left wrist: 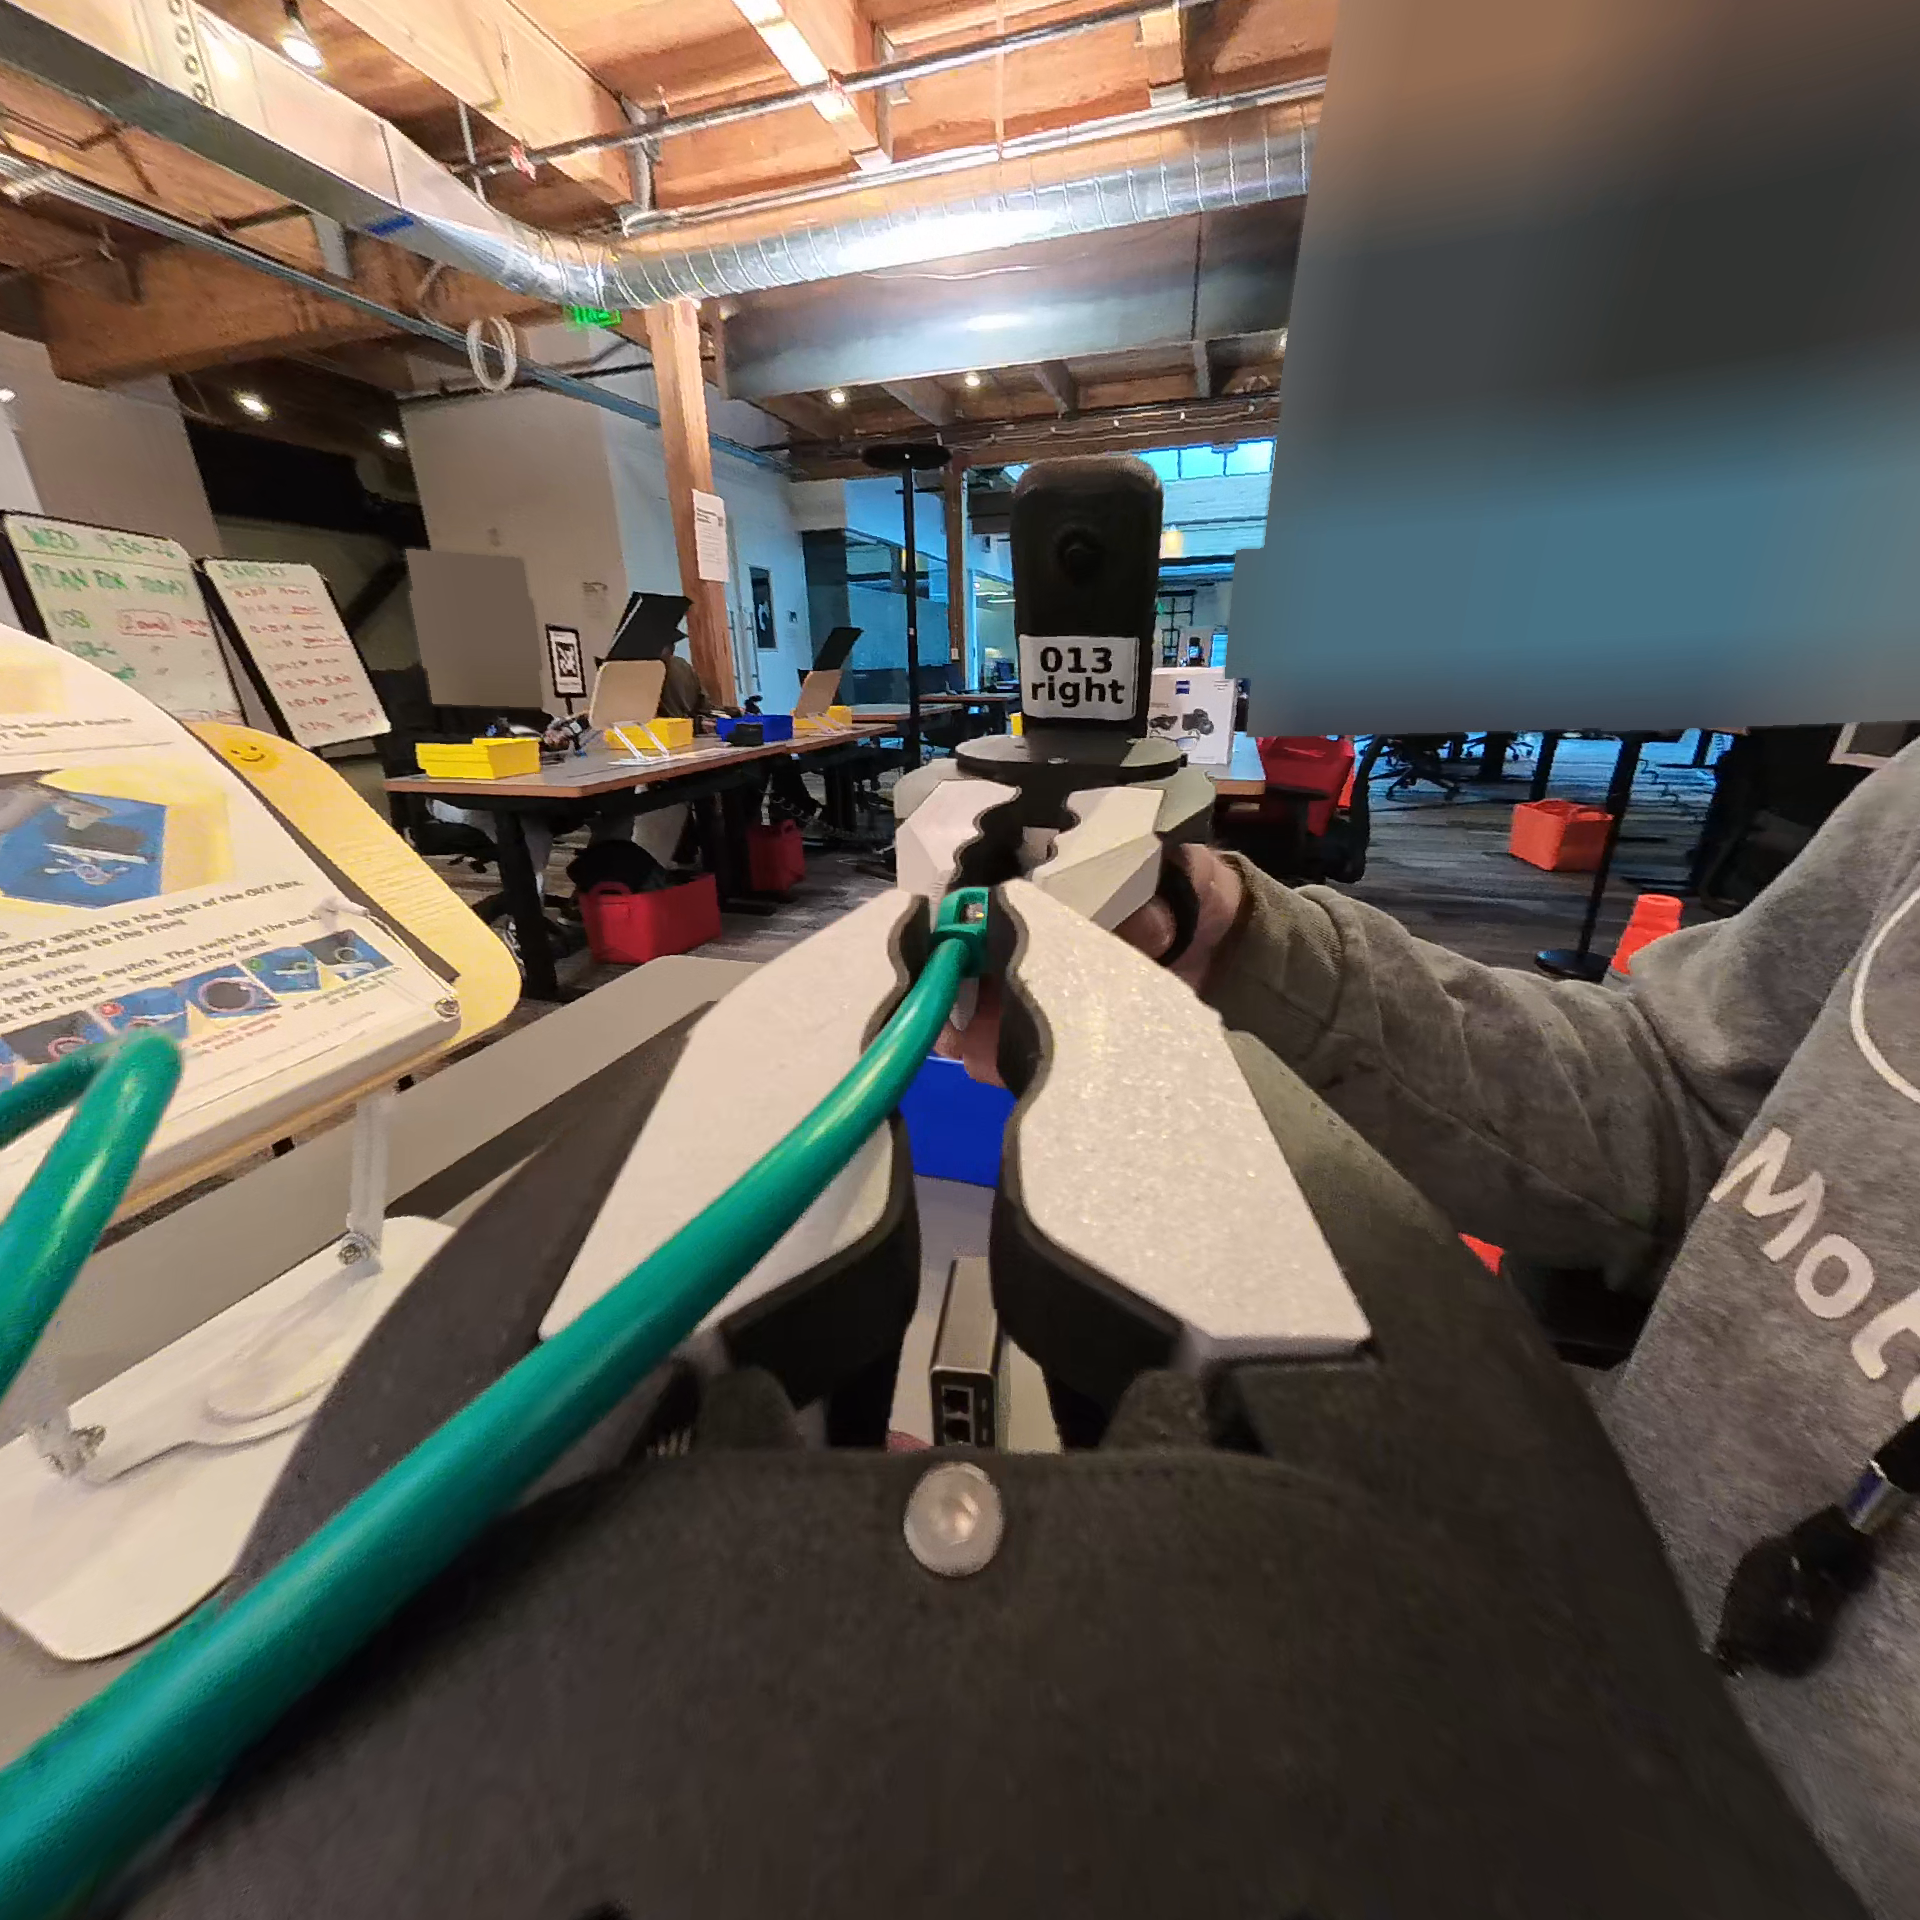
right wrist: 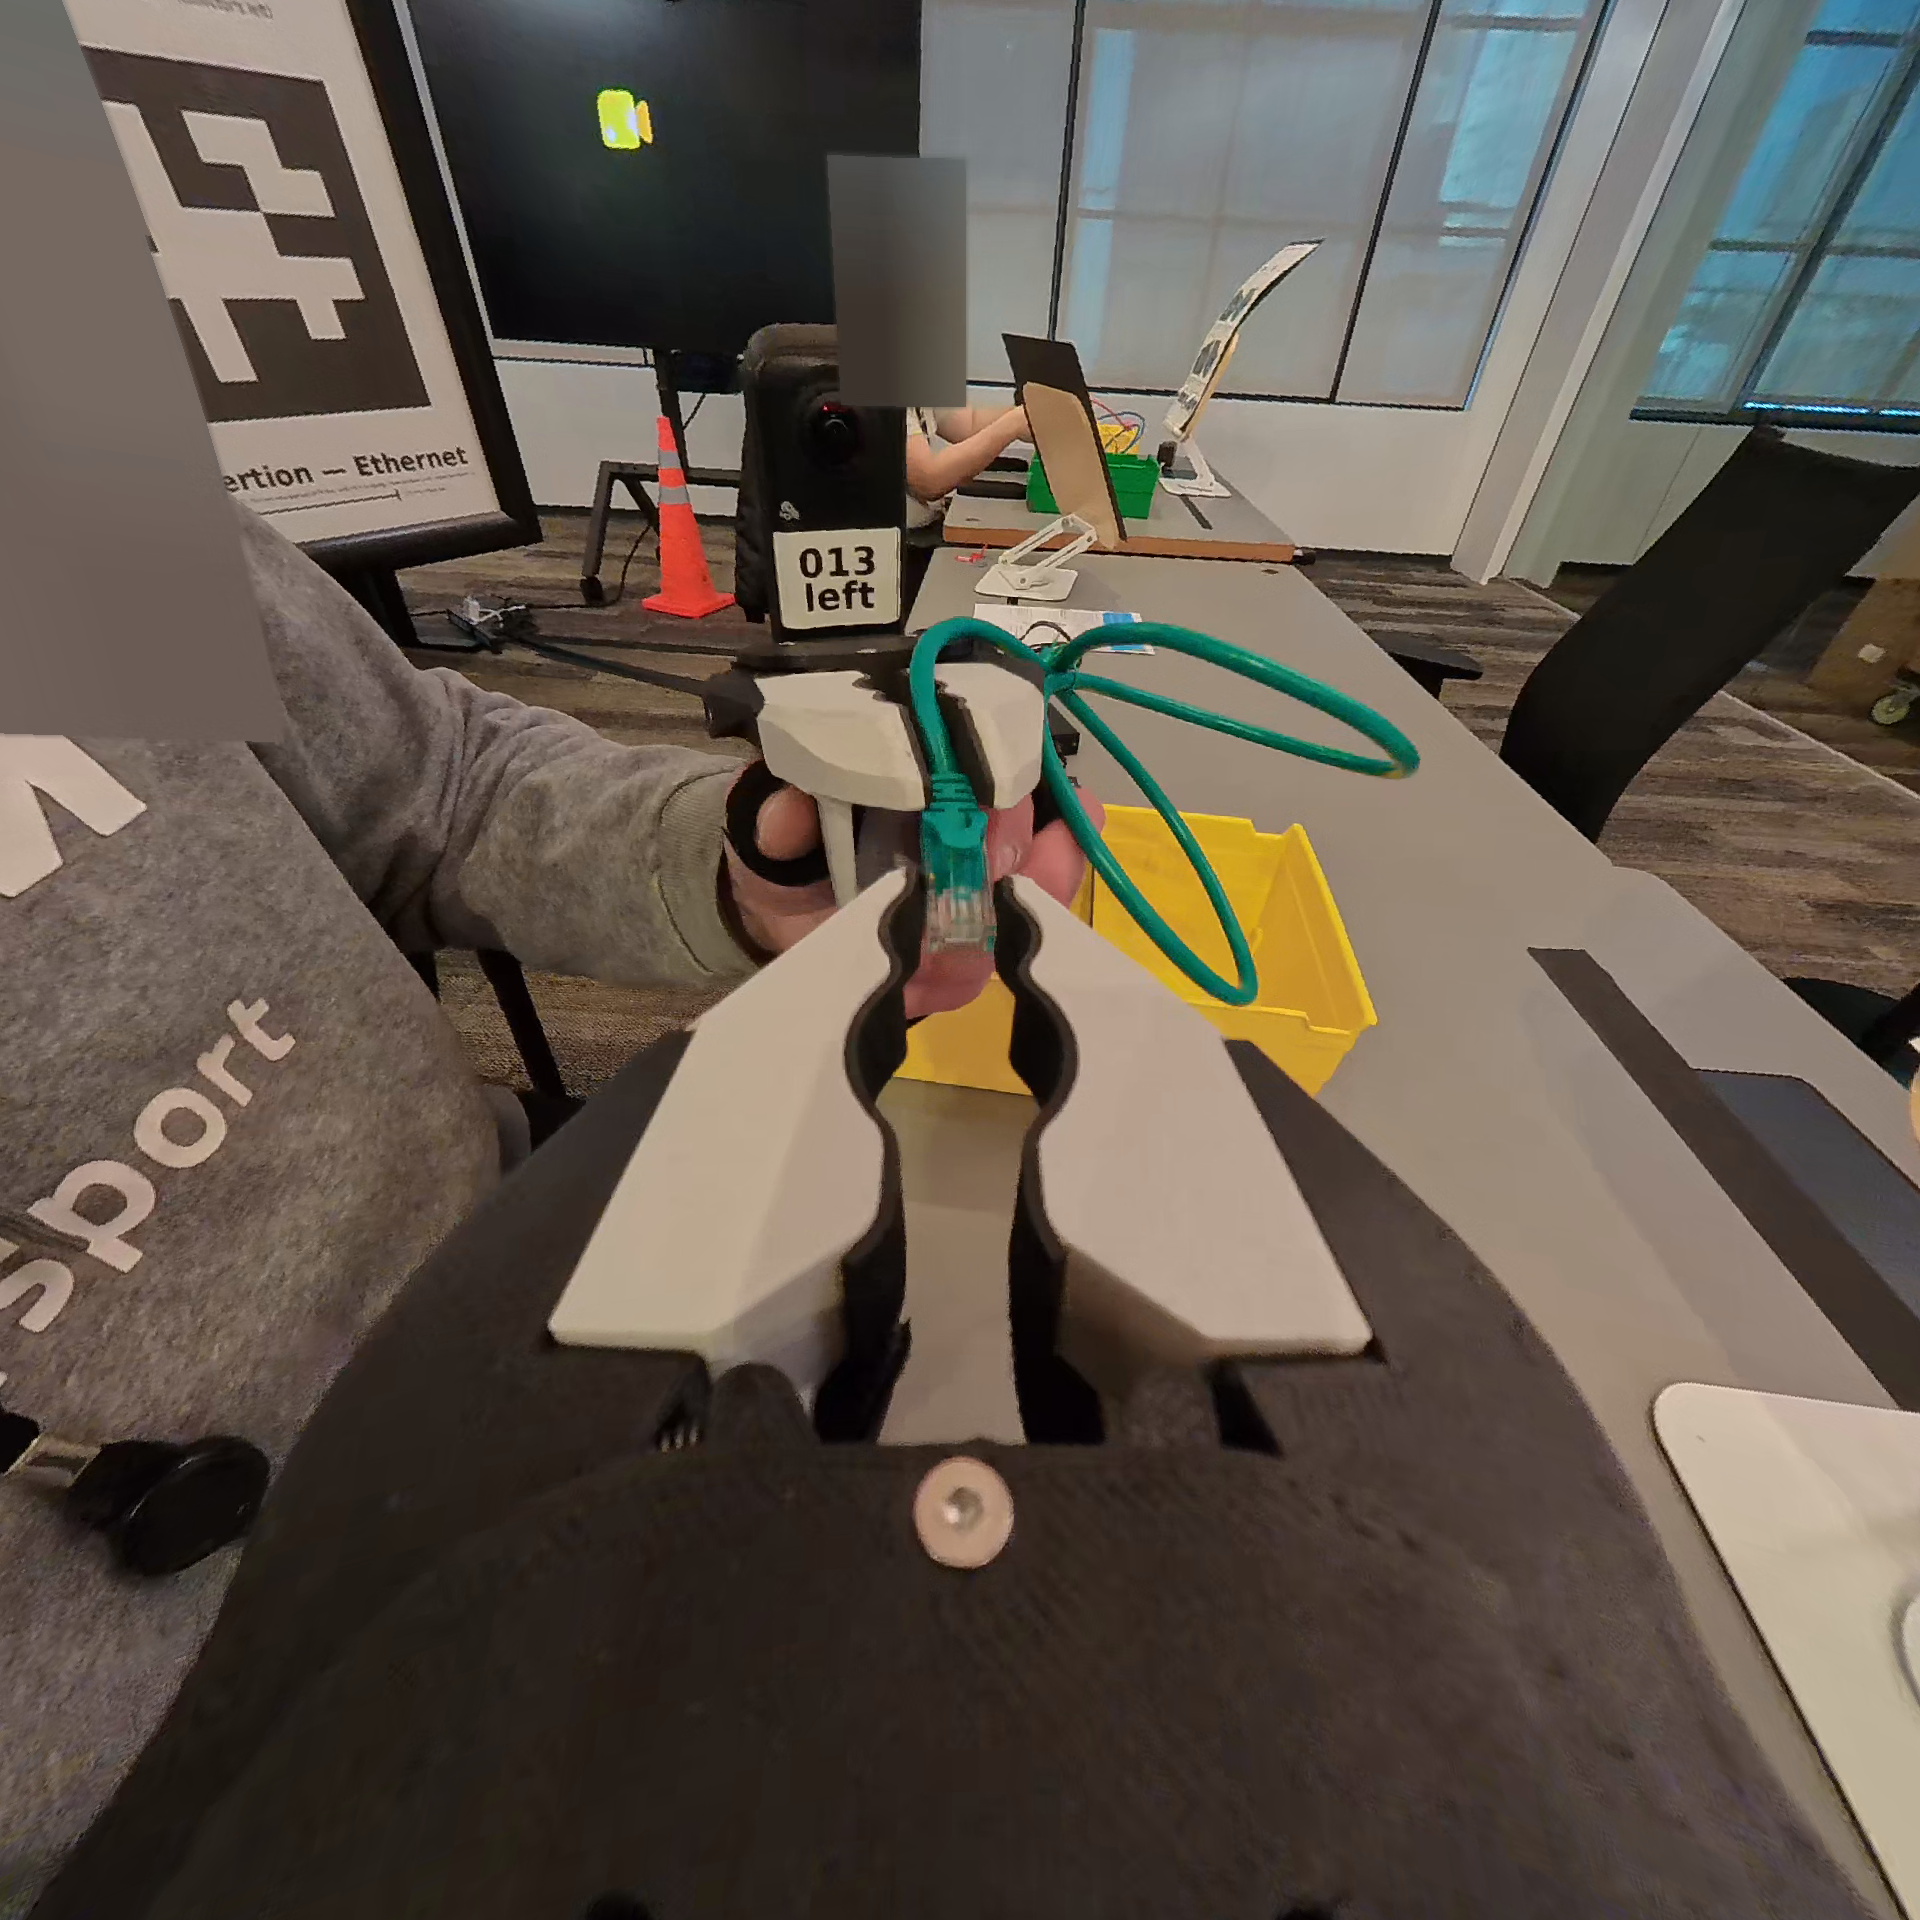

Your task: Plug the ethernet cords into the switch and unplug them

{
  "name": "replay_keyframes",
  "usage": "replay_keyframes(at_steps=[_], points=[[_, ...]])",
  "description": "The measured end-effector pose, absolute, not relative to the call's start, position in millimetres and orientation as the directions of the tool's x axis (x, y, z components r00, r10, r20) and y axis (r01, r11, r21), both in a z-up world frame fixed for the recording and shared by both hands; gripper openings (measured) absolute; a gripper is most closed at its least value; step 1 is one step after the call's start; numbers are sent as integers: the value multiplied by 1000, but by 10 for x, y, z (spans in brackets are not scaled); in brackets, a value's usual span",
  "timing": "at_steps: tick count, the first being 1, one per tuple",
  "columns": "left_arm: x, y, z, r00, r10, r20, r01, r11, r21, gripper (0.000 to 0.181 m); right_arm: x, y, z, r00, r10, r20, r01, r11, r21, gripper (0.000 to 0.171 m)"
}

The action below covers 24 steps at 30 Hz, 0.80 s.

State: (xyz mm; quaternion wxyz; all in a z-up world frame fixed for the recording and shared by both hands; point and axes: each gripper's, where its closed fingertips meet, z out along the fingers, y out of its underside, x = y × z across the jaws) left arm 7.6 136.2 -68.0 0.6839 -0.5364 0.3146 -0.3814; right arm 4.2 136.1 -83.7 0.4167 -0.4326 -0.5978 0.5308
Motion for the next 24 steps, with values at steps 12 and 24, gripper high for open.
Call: replay_keyframes(at_steps=[12,24], points=[[93,1367,-689,506,-863,-8,184,117,-976,13,69,1355,-846,-285,957,58,89,87,-992,9],[166,1353,-749,481,-877,6,162,82,-983,16,78,1324,-868,-287,953,96,111,133,-985,9]])
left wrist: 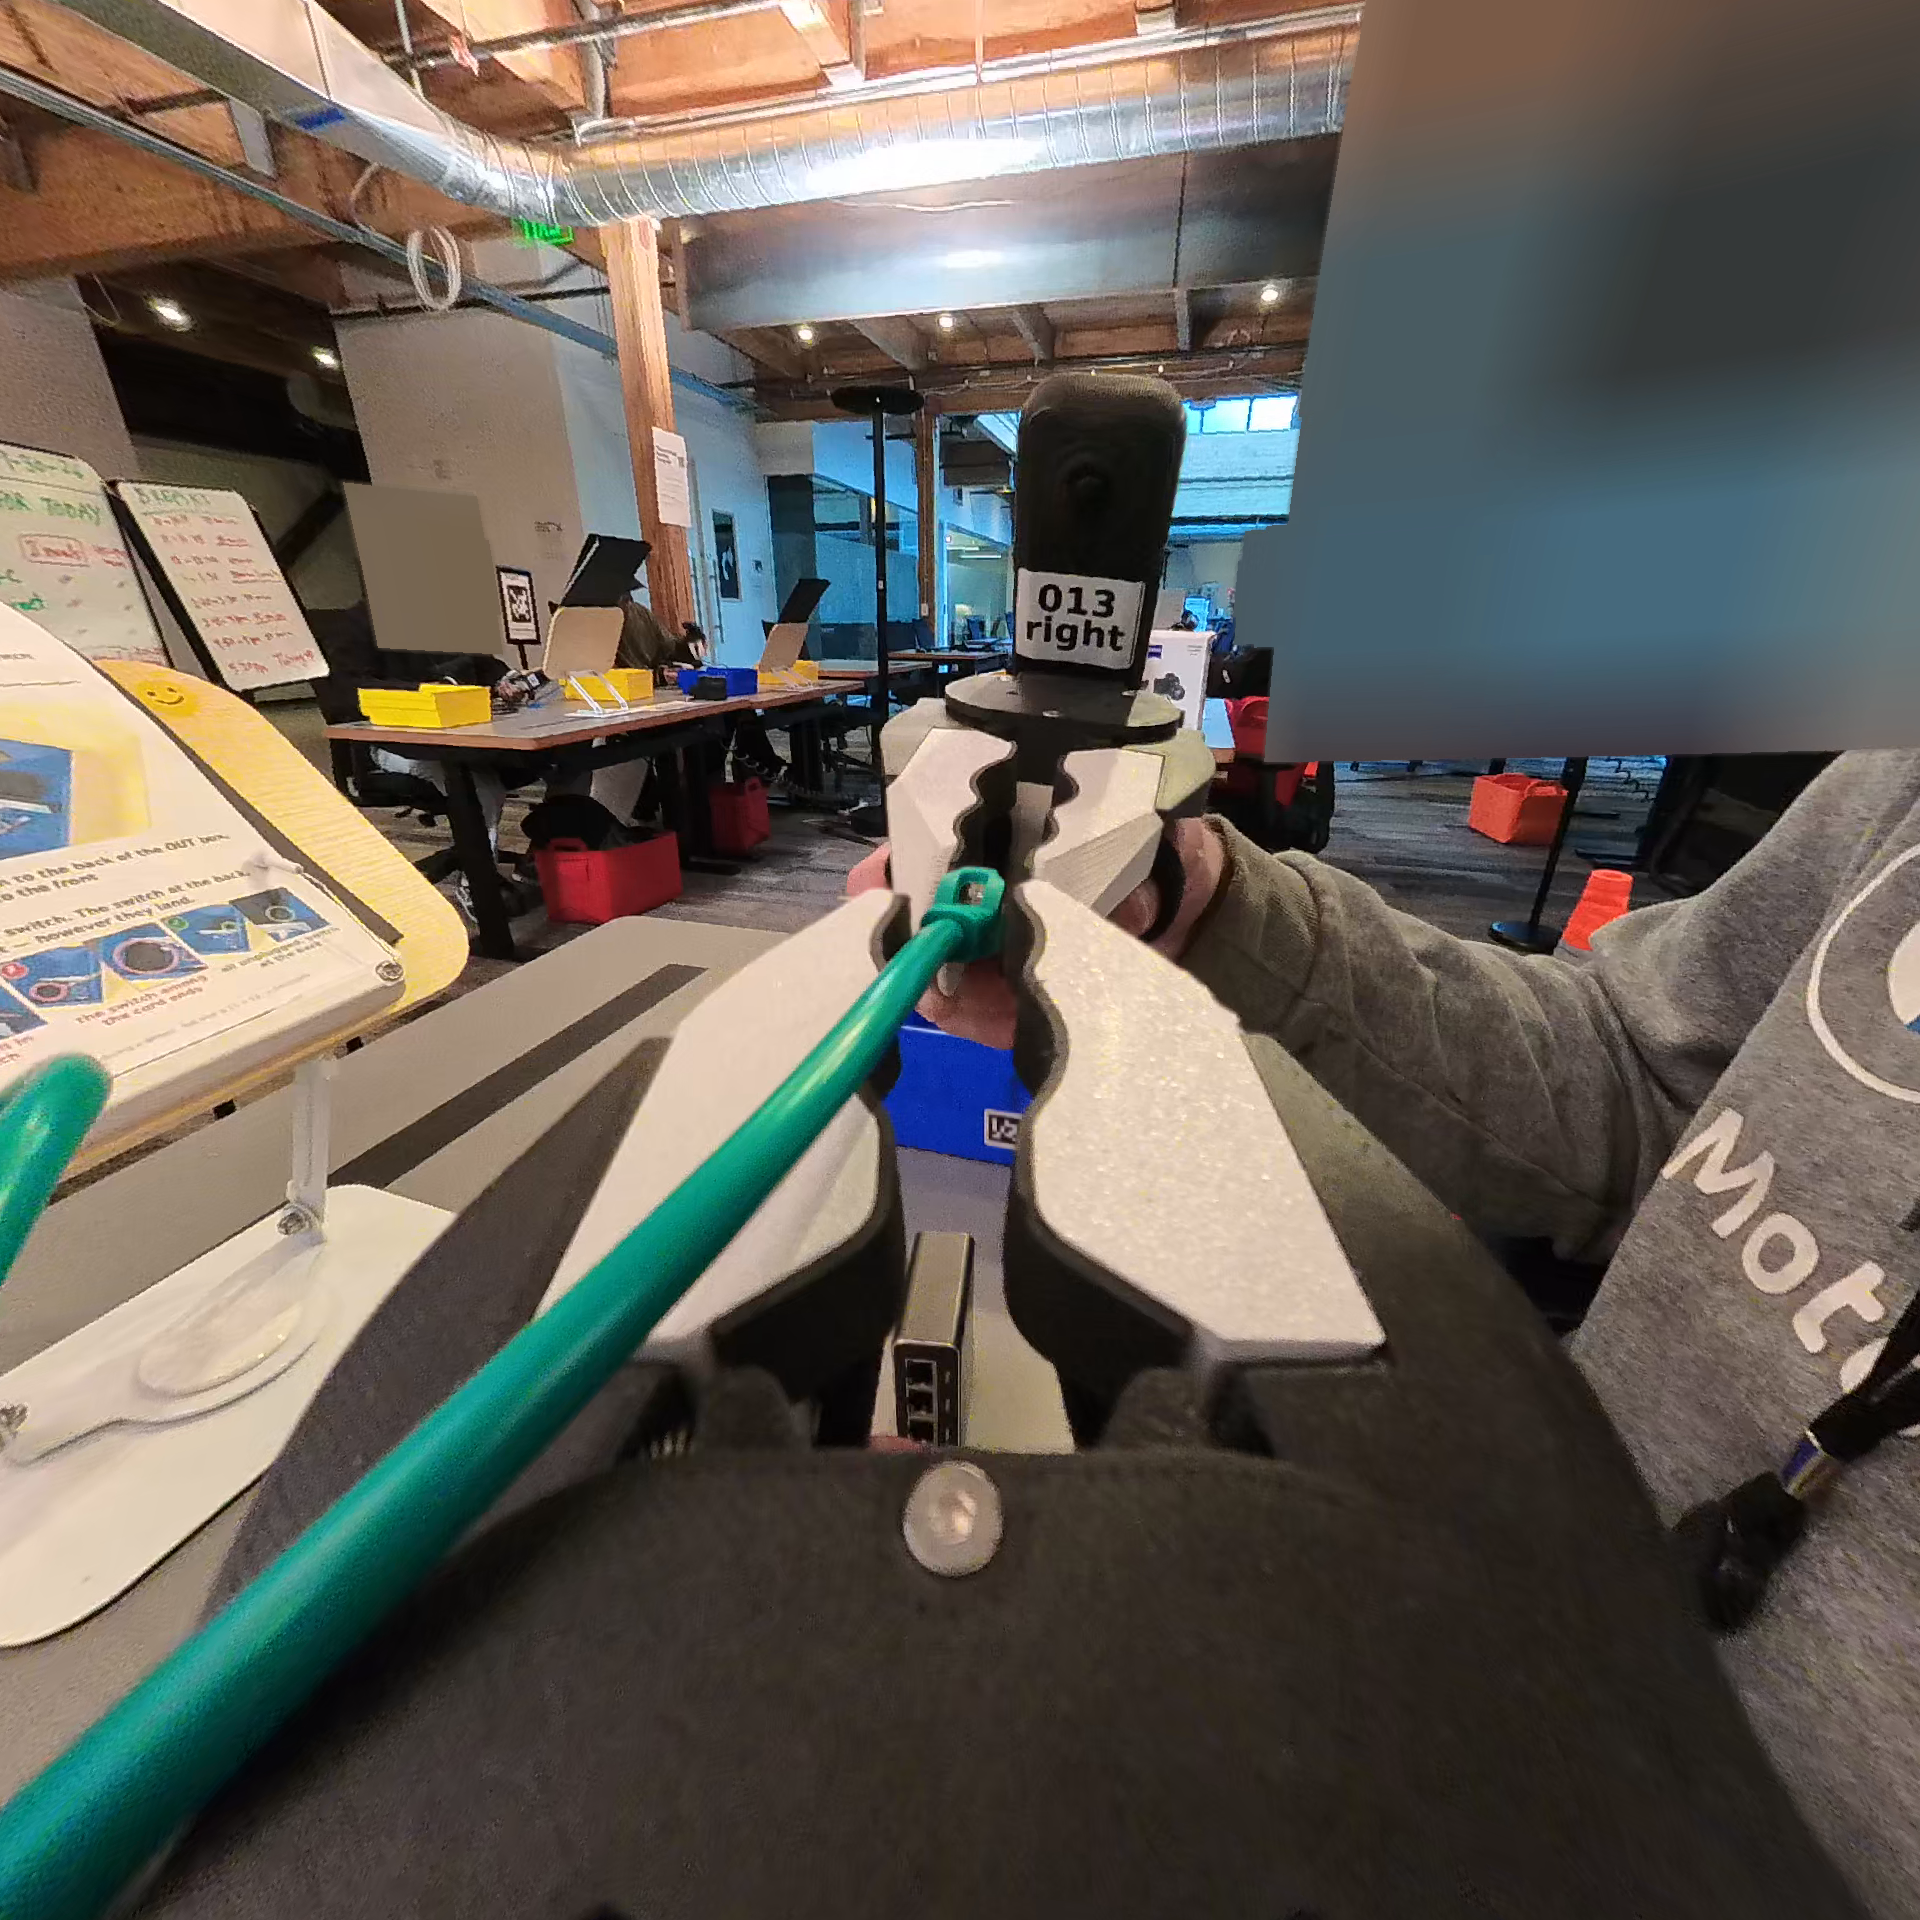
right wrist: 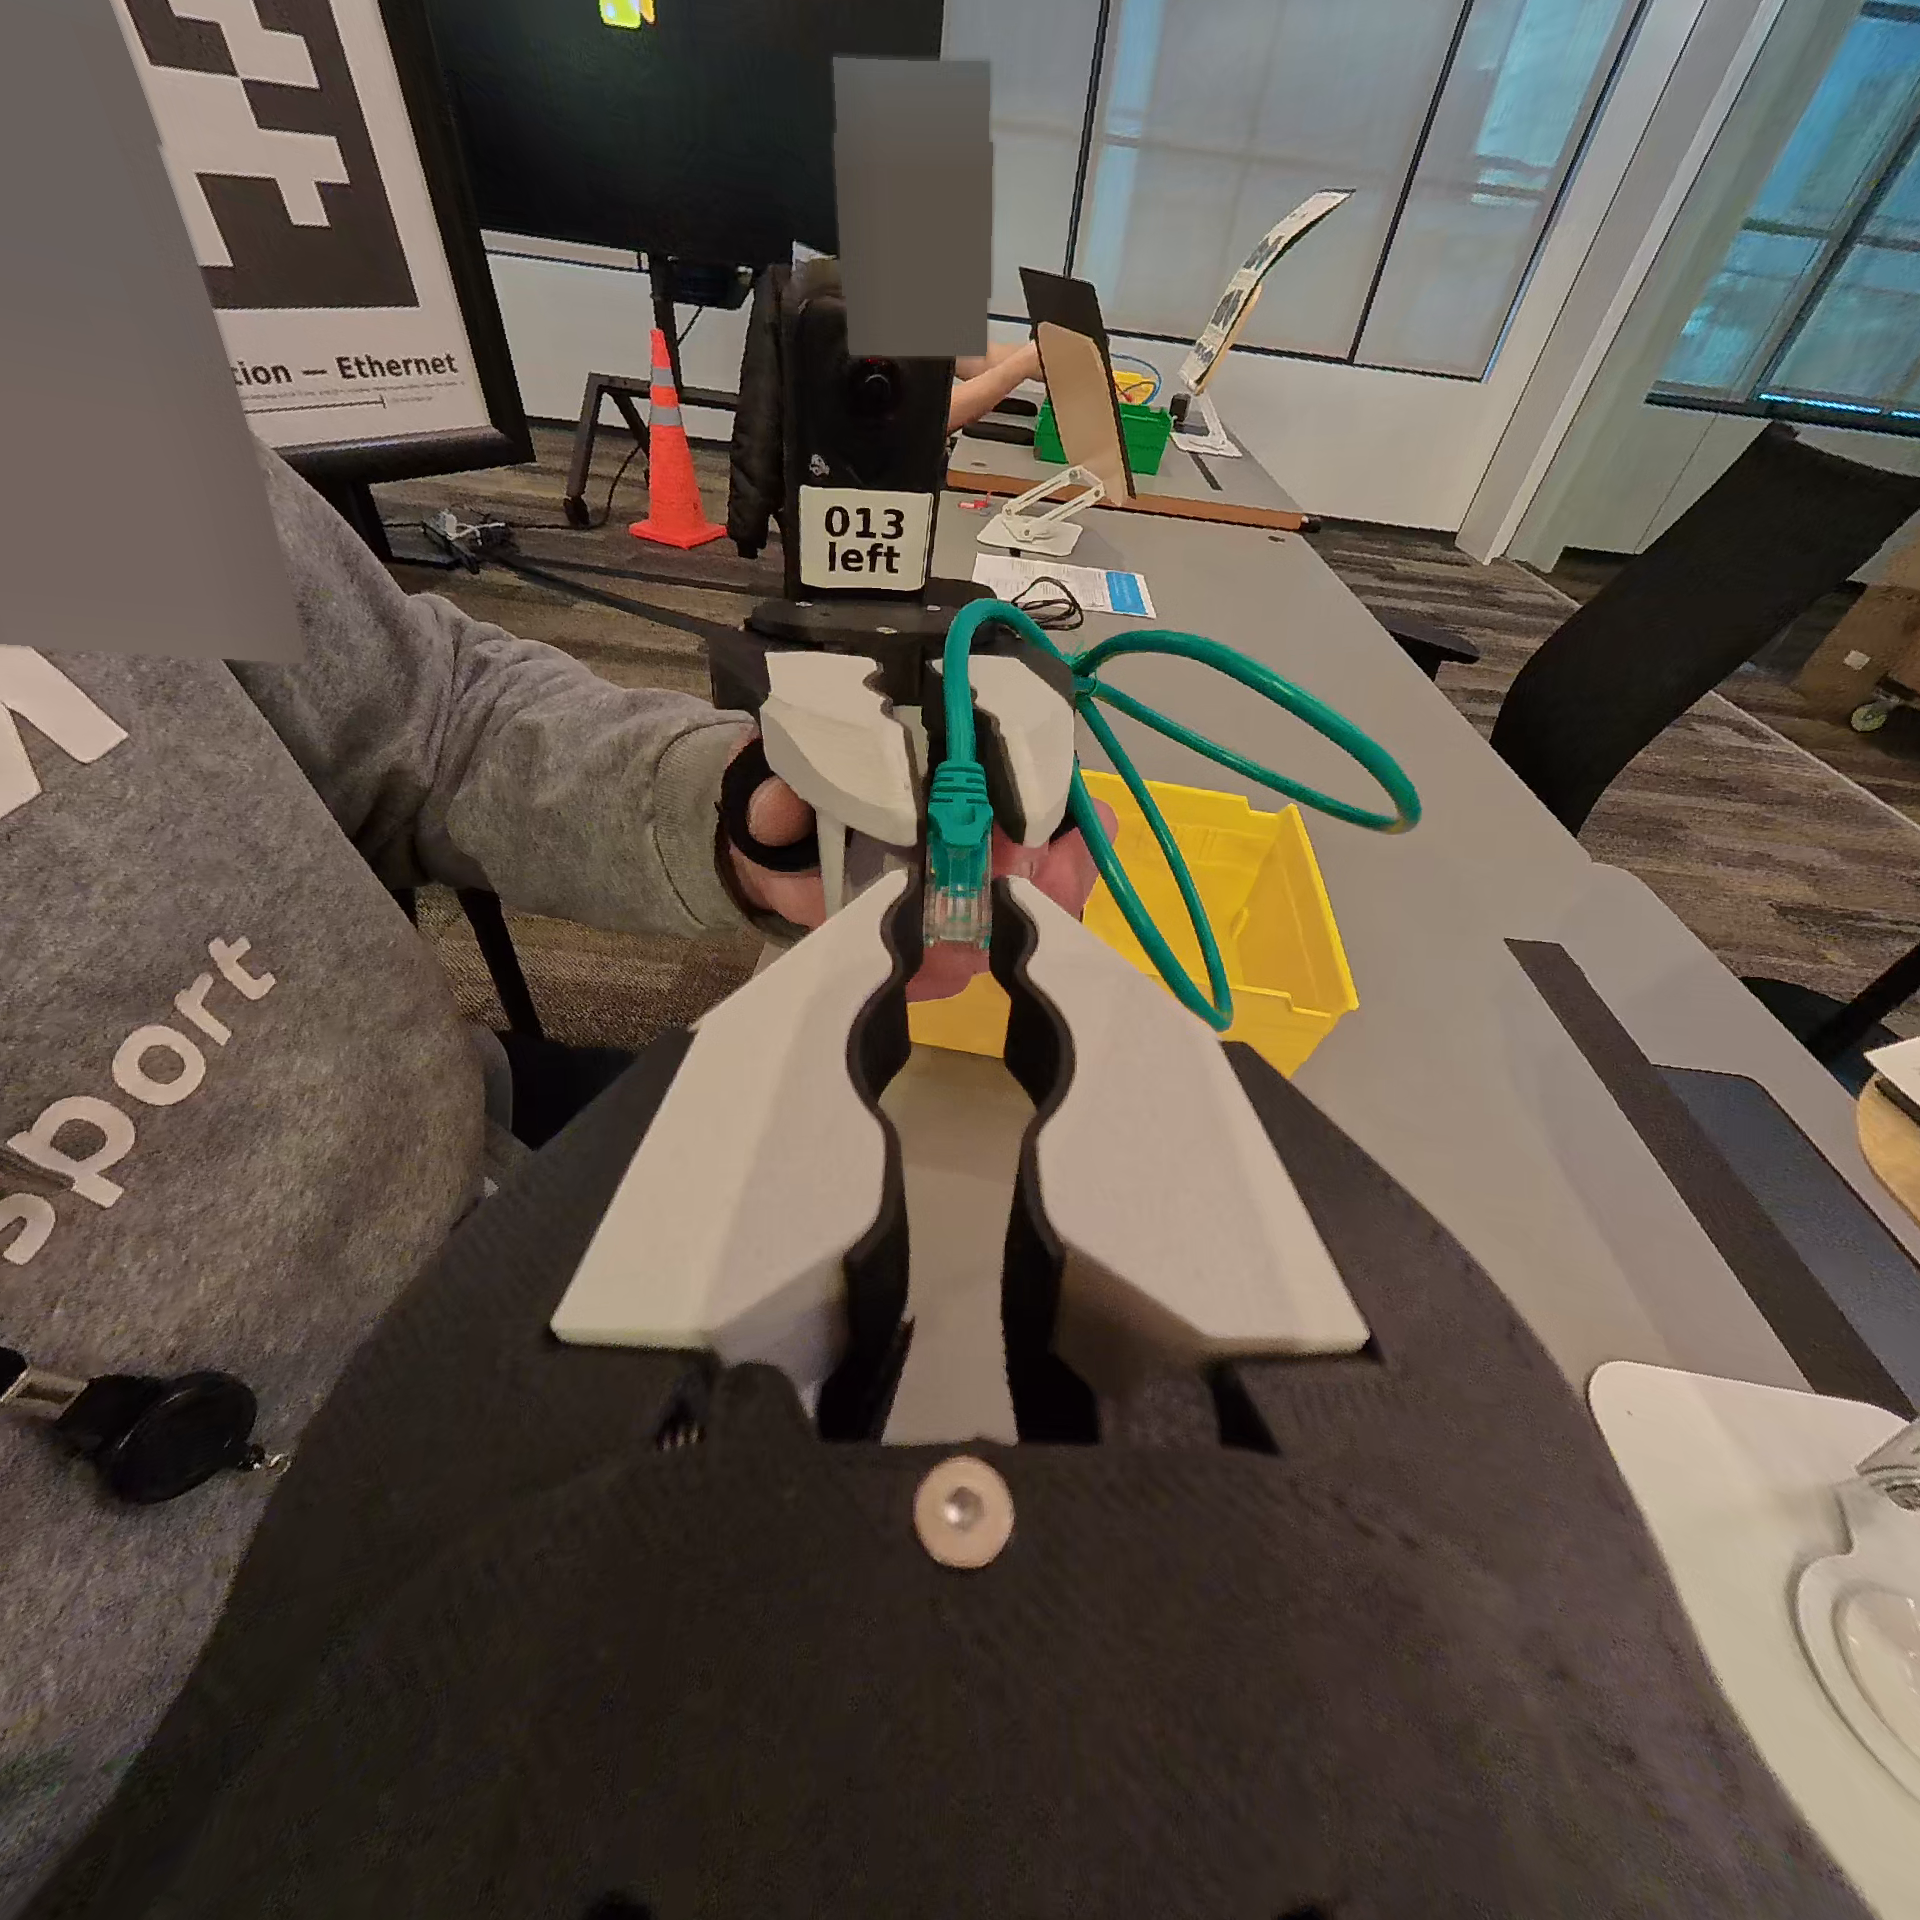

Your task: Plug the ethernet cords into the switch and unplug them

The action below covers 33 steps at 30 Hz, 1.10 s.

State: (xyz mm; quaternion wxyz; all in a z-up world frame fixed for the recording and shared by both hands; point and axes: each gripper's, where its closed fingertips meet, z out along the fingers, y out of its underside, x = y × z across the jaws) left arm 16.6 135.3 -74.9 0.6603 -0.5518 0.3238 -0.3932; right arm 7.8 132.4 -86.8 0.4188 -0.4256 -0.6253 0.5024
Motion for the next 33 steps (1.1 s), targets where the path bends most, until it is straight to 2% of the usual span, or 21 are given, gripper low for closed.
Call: replay_keyframes(at_steps=[33], points=[[198,1341,-759,492,-871,-17,164,112,-980,13,72,1317,-899,-284,951,126,135,169,-976,9]])
